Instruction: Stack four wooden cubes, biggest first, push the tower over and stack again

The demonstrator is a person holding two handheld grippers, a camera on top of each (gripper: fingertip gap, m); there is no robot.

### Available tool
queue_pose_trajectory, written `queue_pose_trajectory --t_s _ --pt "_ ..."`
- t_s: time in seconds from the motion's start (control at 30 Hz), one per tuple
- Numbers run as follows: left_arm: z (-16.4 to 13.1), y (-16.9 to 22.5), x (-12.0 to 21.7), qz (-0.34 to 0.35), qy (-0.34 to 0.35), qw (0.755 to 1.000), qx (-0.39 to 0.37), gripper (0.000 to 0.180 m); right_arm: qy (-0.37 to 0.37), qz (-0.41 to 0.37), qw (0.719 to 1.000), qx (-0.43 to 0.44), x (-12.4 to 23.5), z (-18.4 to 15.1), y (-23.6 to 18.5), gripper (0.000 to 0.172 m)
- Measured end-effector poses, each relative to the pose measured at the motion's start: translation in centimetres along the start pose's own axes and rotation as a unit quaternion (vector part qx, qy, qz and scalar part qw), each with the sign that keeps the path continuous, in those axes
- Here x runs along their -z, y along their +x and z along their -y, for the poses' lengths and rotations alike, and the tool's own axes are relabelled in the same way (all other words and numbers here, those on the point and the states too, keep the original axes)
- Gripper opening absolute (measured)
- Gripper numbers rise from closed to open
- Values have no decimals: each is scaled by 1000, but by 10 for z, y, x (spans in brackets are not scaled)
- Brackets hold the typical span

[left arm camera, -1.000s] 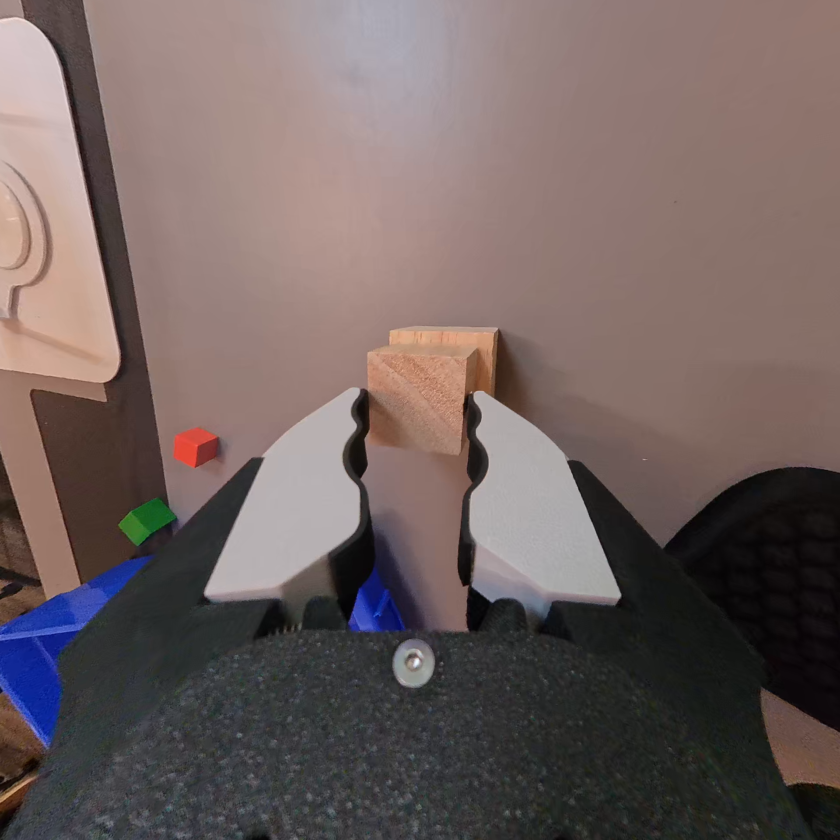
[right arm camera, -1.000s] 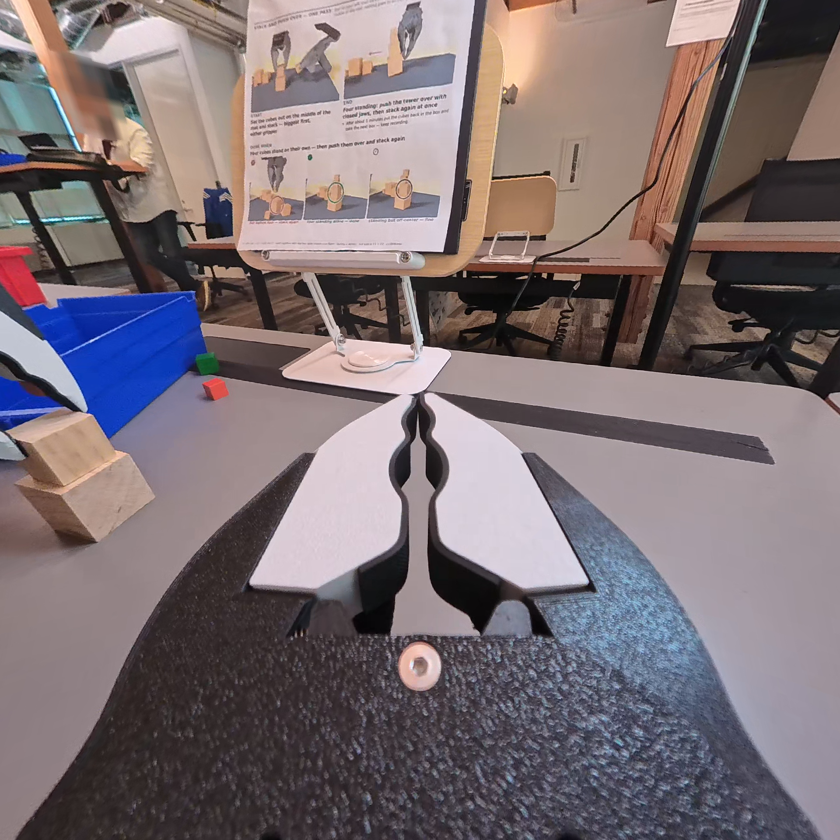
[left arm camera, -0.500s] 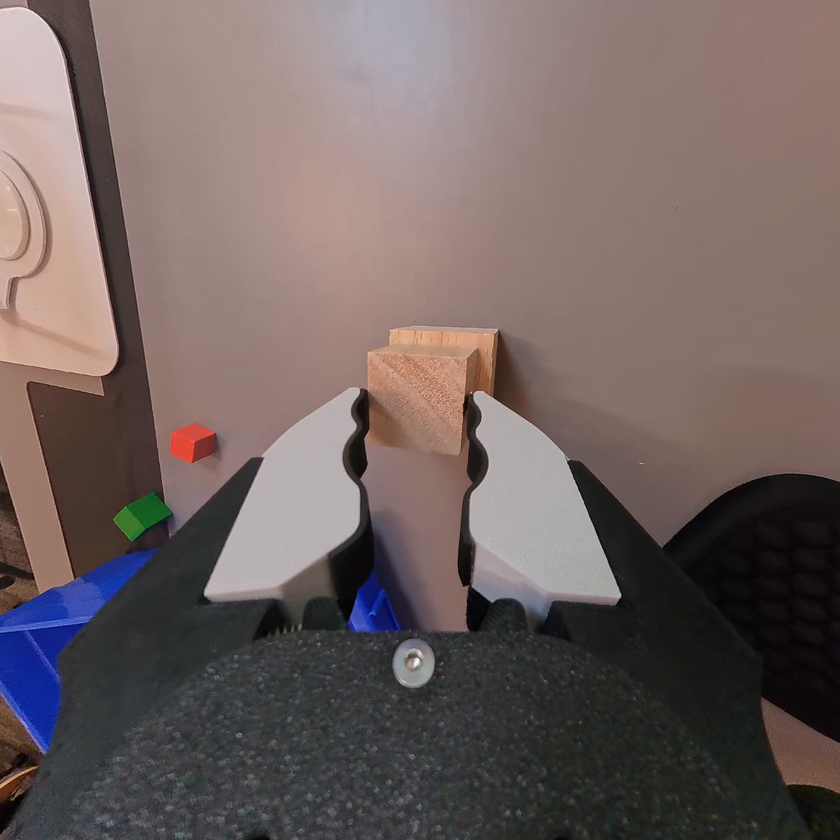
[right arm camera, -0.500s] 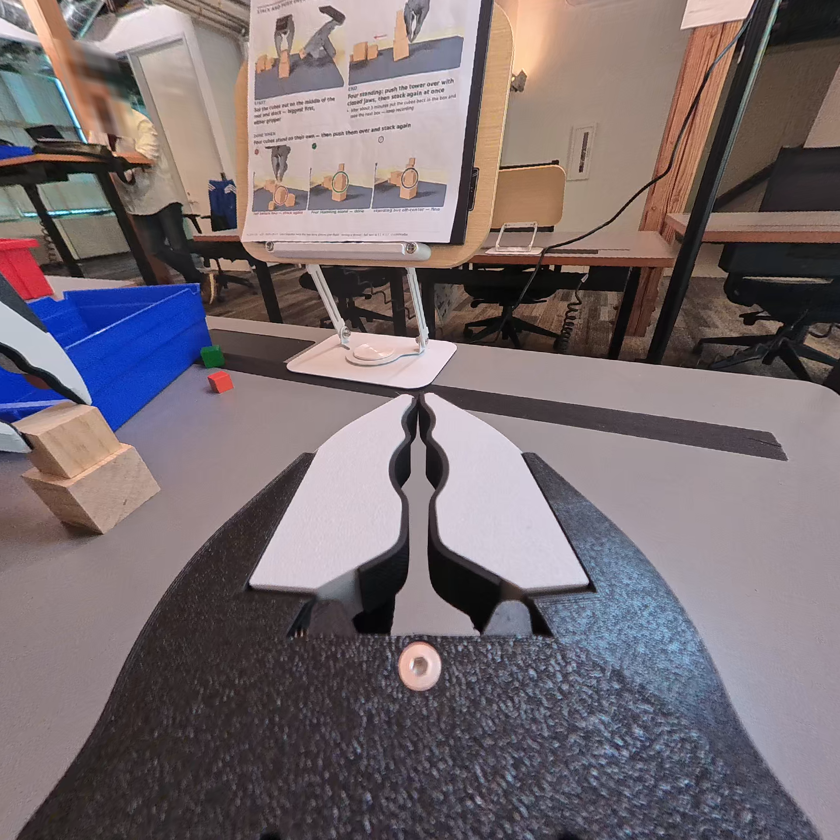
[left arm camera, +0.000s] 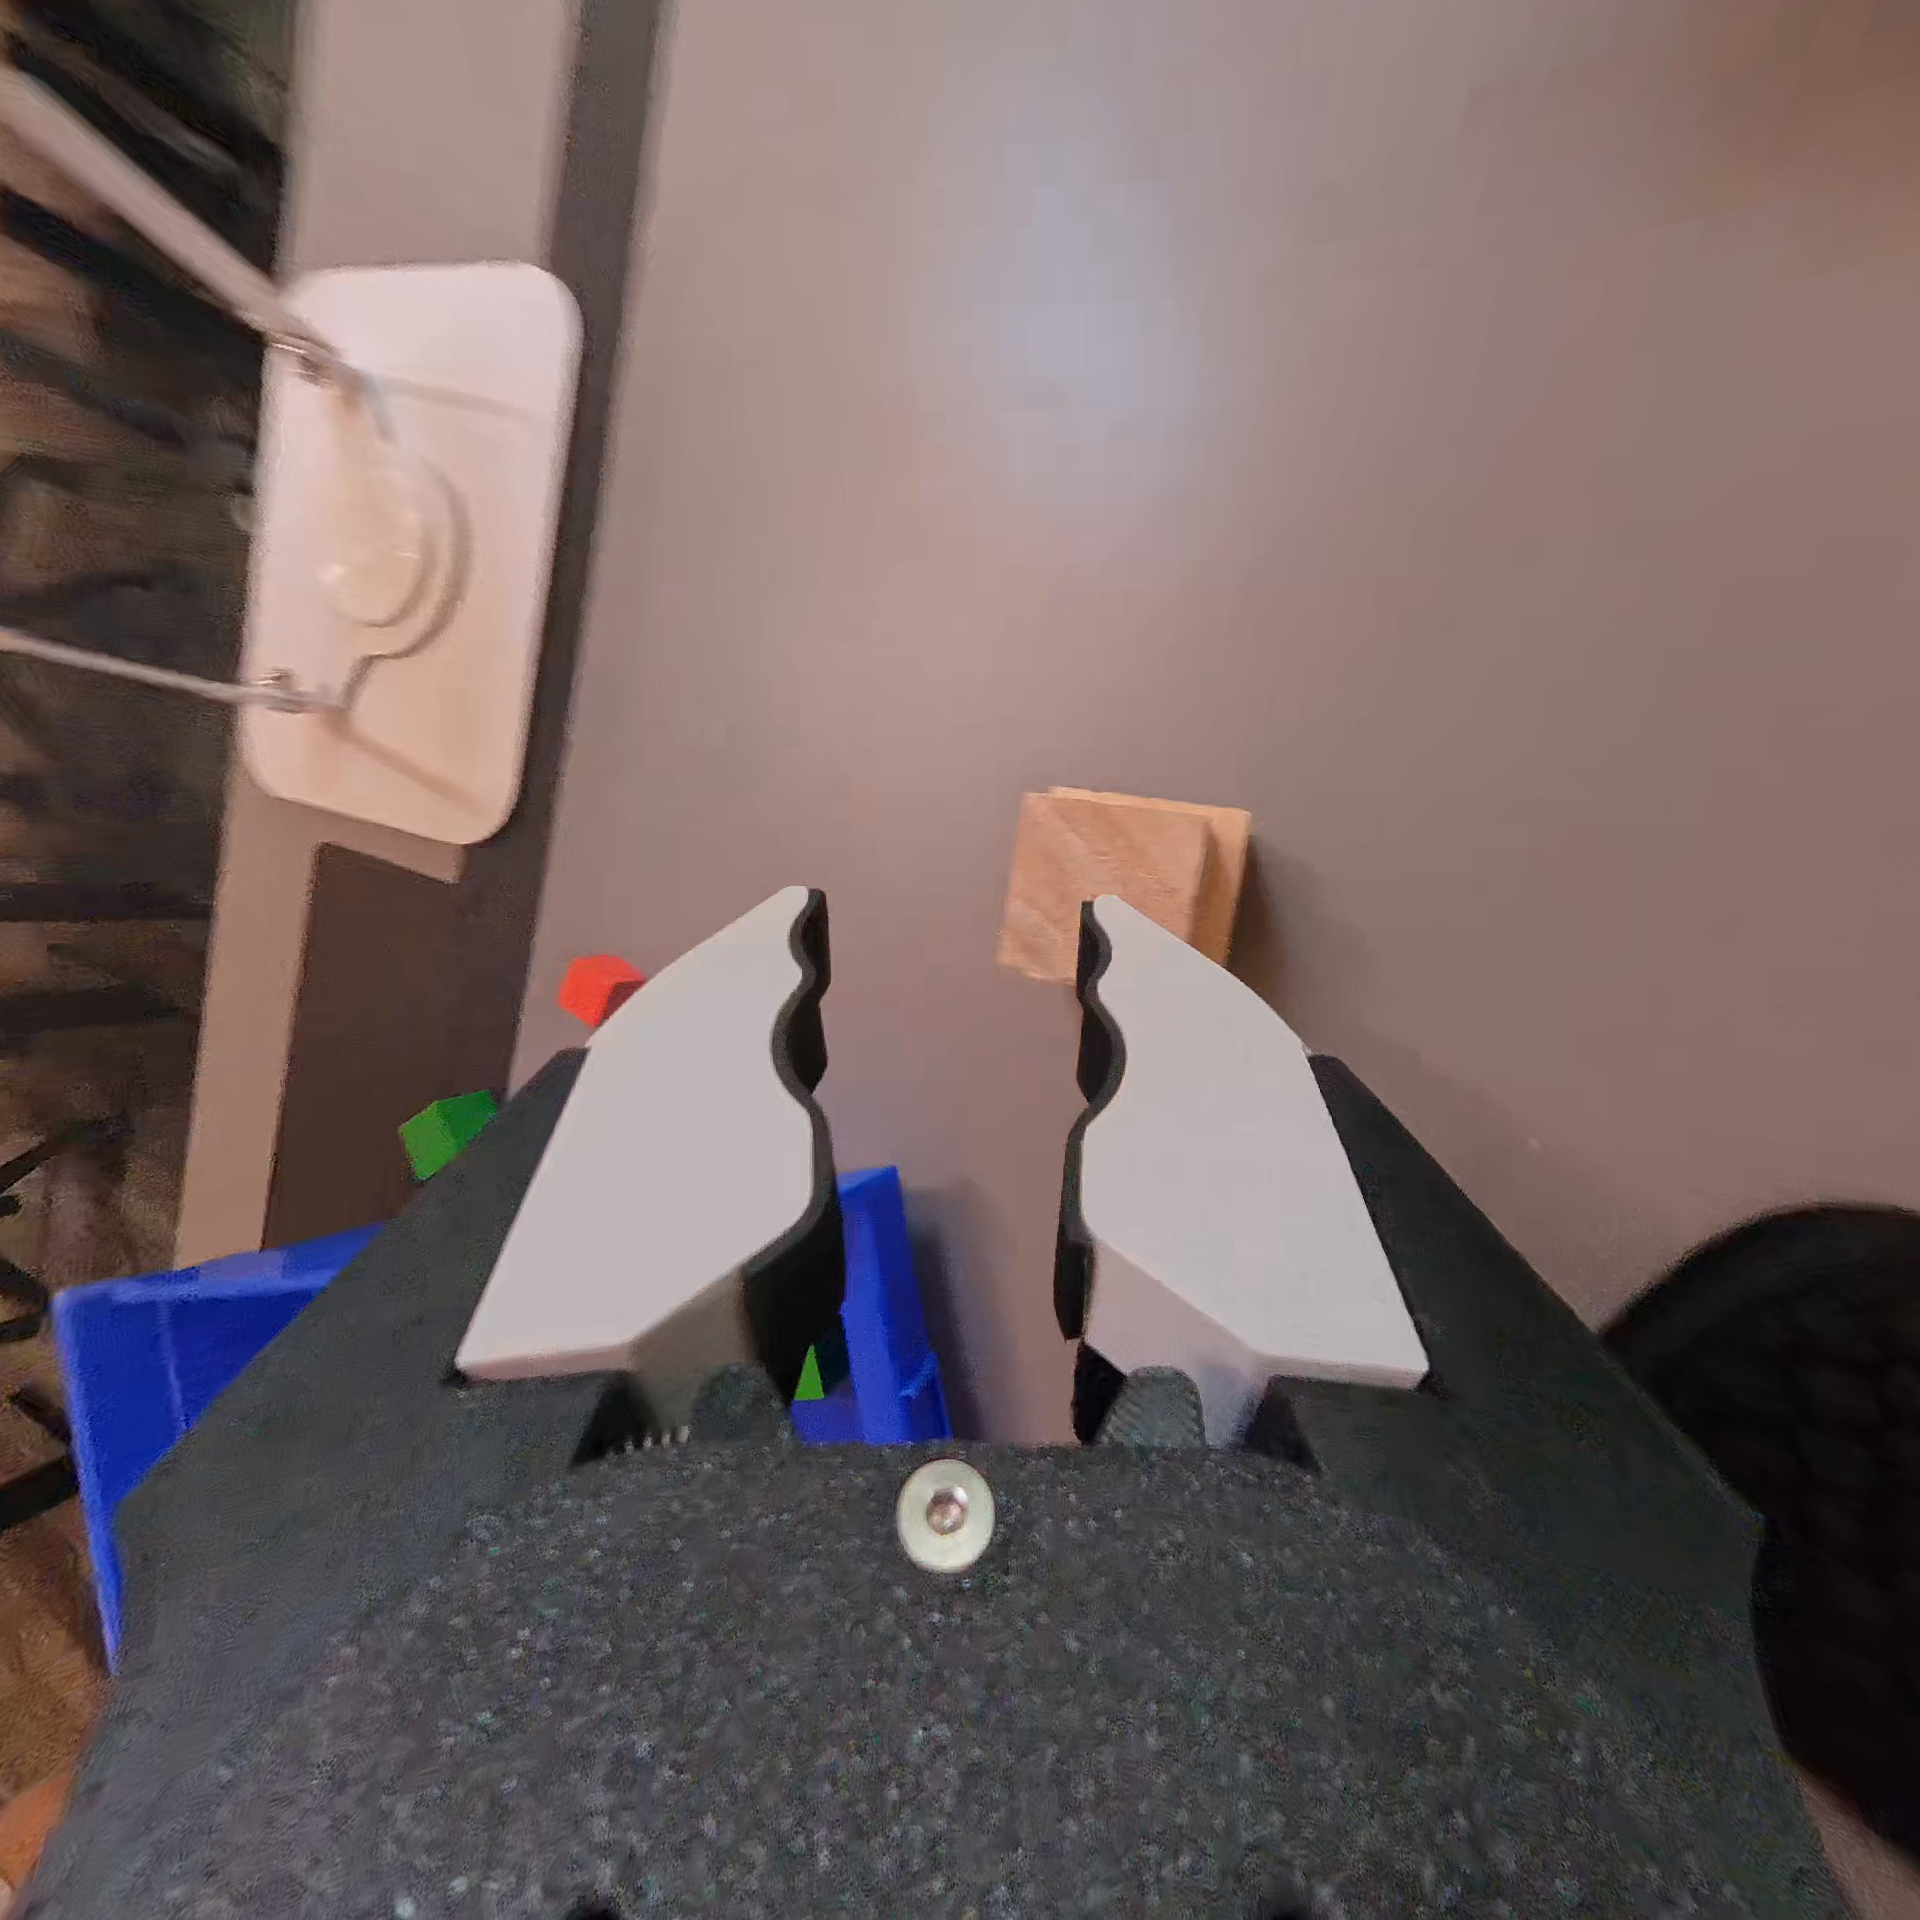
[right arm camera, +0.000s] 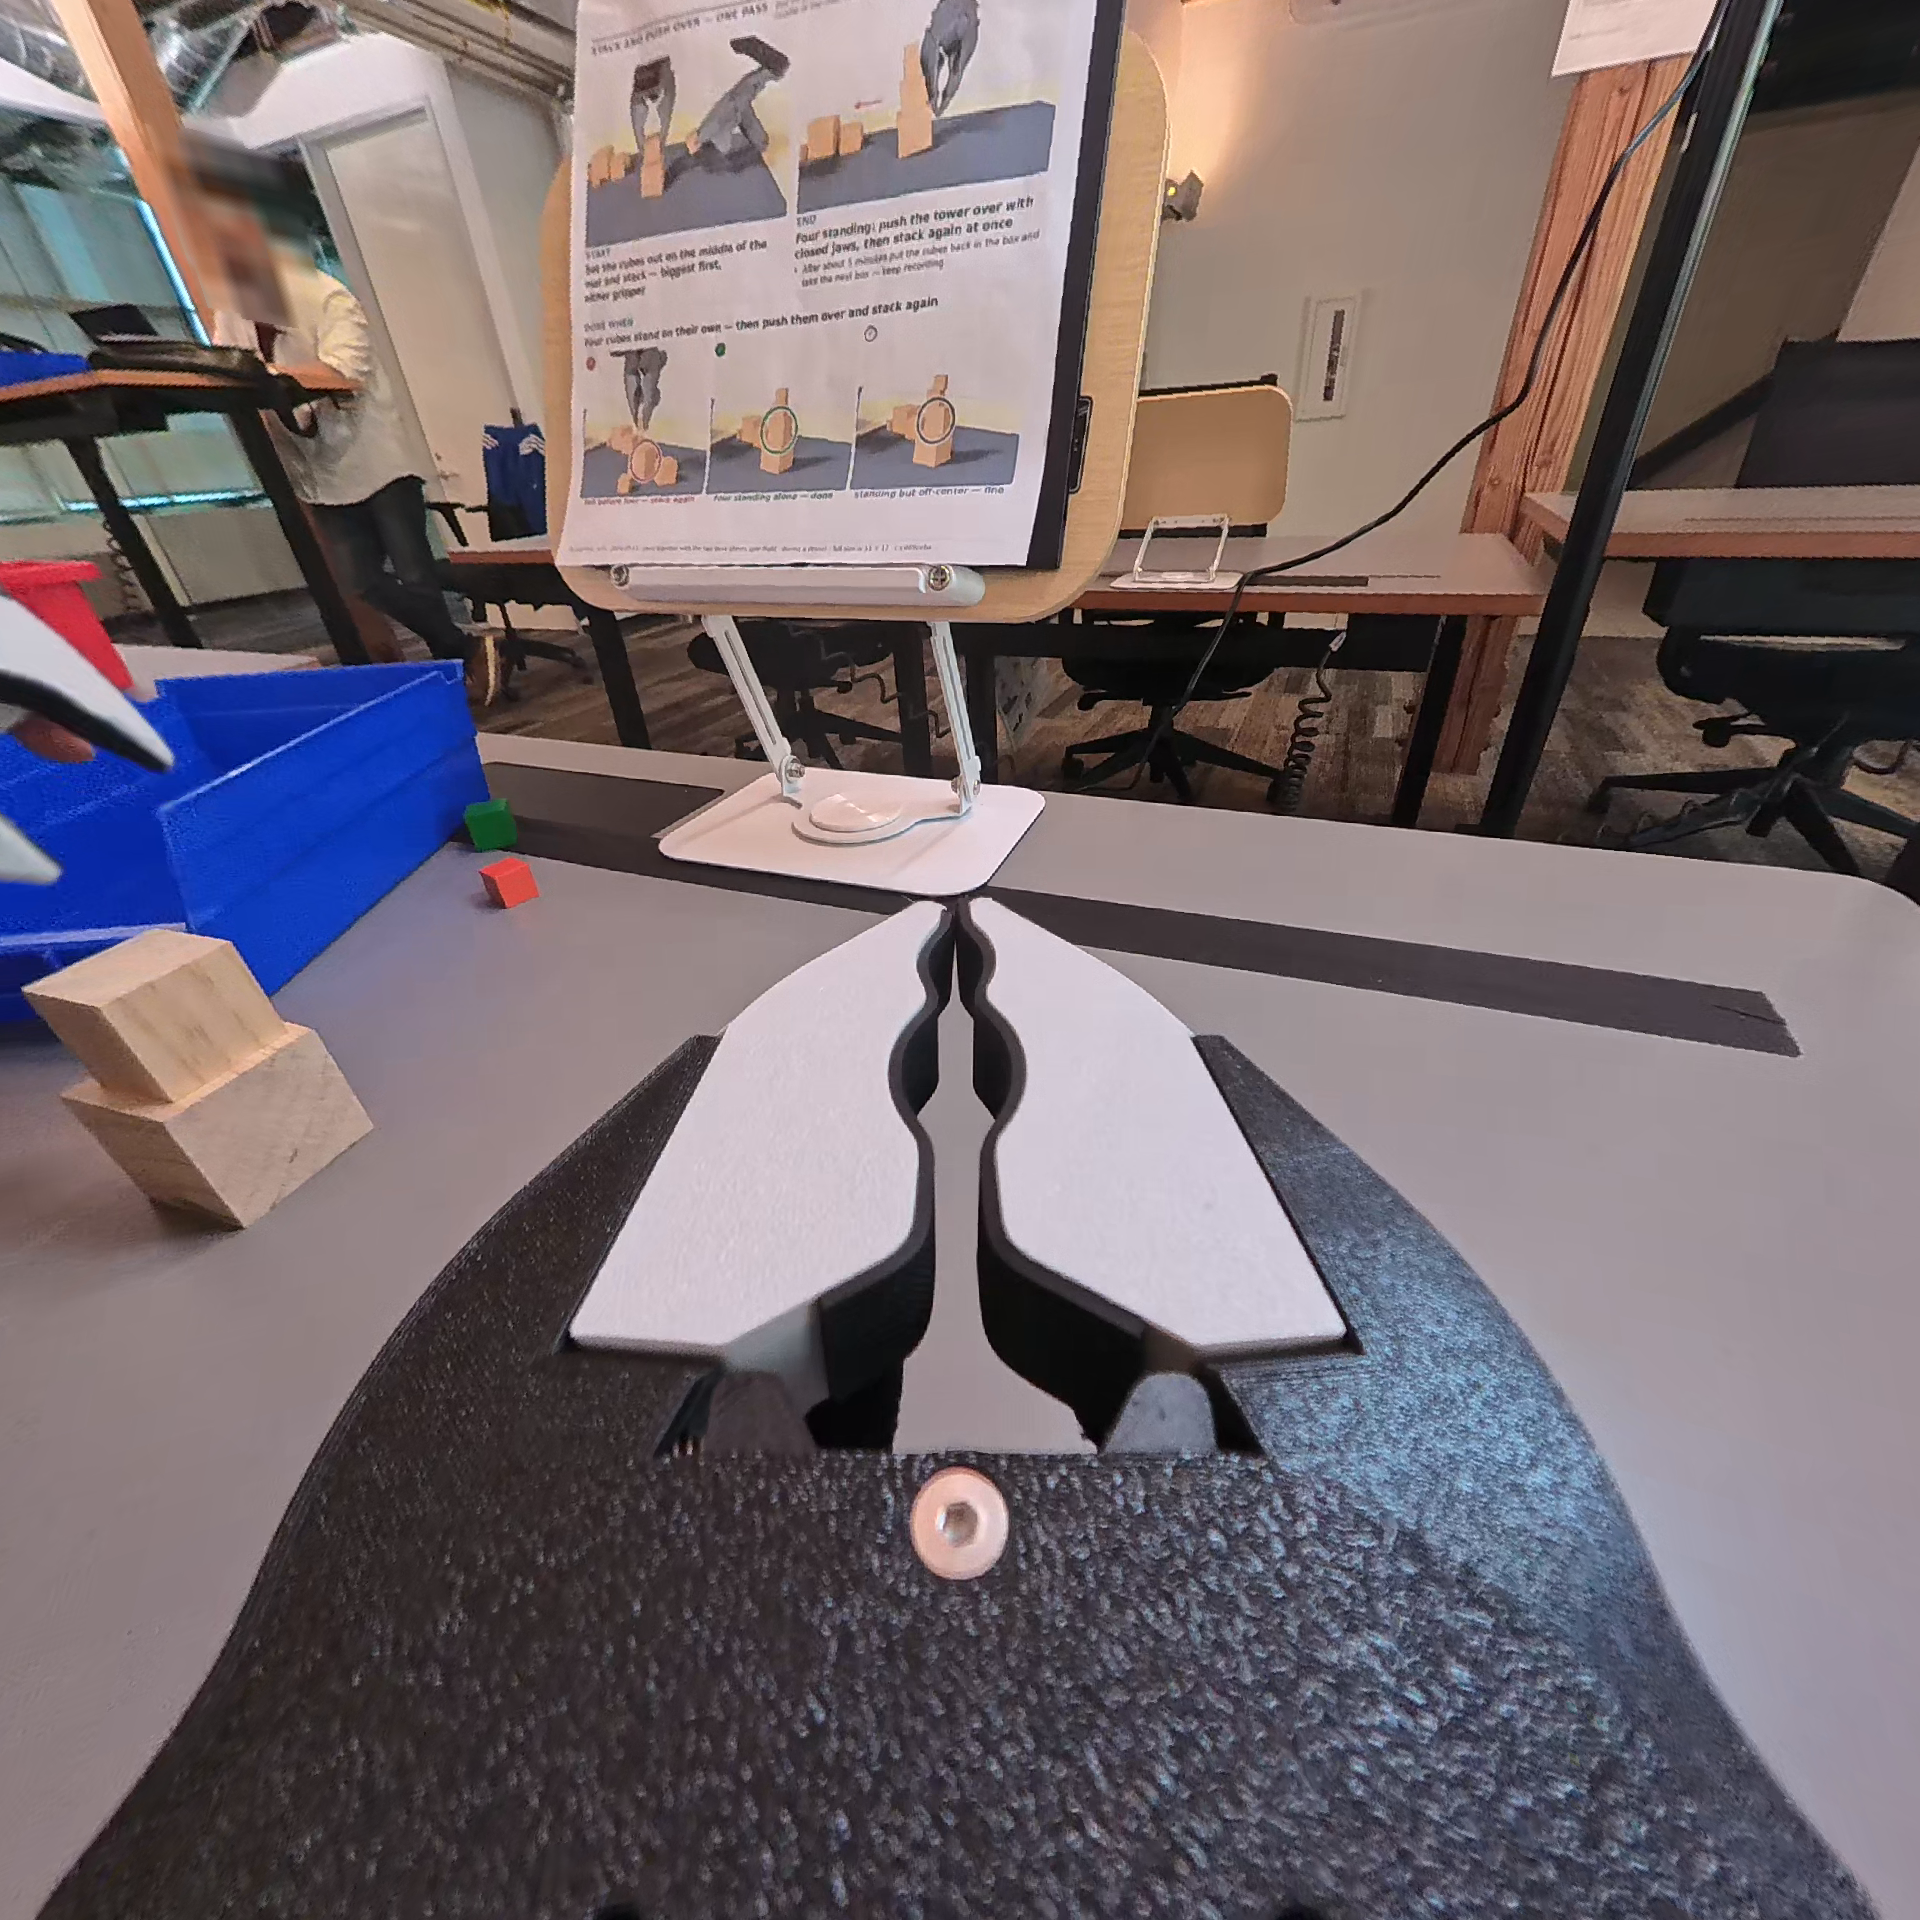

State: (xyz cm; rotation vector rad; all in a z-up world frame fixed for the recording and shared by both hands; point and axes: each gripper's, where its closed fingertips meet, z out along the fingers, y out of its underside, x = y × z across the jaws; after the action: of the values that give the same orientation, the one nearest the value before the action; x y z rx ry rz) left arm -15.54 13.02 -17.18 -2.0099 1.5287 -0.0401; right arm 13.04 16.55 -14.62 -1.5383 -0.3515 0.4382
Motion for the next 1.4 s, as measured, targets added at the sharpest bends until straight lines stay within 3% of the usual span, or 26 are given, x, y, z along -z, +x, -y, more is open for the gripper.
queue_pose_trajectory --t_s 0.1,0.2,0.33,0.5,0.6,1.03,1.13,1.3,1.4 --pt "-4 -31 18 85 66 992 70 41 1 0 1000 -1 0 1 0 0" --pt "-28 -50 30 147 101 974 140 40 0 2 1000 -2 0 0 -1 0" --pt "-76 -42 22 156 83 966 191 45 -2 4 1000 1 -1 -1 -2 0" --pt "-149 -25 -12 142 -49 974 172 48 -9 7 1000 3 -3 -6 -4 0" --pt "-174 -26 -20 148 -106 972 146 33 -13 8 1000 5 -4 -8 -4 0" --pt "-207 -38 -5 160 -111 970 145 29 -16 15 1000 3 -5 -10 -6 0" --pt "-195 -39 3 166 -69 971 160 26 -14 15 1000 2 -5 -9 -6 0" --pt "-116 -51 39 181 86 960 195 26 -14 19 1000 1 -7 -11 -8 0" --pt "-86 -73 45 185 85 960 191 24 -10 20 1000 0 -6 -9 -8 0"
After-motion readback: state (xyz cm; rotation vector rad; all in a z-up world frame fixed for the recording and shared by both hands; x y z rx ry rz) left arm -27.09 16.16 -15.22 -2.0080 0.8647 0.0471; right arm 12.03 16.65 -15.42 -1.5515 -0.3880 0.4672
